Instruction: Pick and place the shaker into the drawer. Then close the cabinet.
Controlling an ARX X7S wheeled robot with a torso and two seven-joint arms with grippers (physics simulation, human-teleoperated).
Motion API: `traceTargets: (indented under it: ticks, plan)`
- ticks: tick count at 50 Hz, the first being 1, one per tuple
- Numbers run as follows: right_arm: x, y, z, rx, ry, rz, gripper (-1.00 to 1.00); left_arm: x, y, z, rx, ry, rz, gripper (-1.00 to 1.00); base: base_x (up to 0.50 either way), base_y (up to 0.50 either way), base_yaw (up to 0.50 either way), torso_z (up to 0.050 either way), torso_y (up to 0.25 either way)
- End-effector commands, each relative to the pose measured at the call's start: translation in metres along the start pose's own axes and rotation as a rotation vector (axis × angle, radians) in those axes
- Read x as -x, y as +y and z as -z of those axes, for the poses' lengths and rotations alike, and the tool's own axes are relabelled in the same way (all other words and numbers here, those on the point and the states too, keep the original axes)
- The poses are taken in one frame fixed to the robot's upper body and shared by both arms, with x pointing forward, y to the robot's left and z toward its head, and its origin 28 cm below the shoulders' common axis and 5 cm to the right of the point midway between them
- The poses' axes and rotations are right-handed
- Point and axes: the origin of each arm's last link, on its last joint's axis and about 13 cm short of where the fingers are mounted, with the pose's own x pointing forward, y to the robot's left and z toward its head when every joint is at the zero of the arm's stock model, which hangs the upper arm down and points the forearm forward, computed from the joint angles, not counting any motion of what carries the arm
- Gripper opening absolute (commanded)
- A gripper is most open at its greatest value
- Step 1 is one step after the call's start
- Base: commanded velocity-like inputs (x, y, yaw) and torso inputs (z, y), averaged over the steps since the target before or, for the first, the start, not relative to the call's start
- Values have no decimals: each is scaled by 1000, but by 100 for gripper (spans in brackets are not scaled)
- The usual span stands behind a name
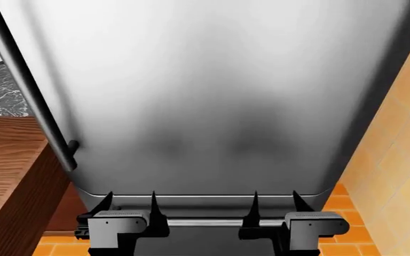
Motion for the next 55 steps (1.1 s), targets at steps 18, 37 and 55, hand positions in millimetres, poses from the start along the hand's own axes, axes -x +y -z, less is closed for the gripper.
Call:
traceTargets:
  ticks: [18, 37, 55]
  plan:
    - [1, 1, 1, 30, -6, 0, 100, 0, 0, 0, 7, 0, 4, 100, -150, 0, 0, 36, 0]
    - [0, 0, 1, 22, 5, 5, 100, 0, 0, 0, 4, 1, 1, 100, -500, 0, 0, 0, 0]
    - [0, 0, 1, 15, 12, 3, 100, 1, 0, 0, 5, -1, -2, 100, -500, 0, 0, 0, 0]
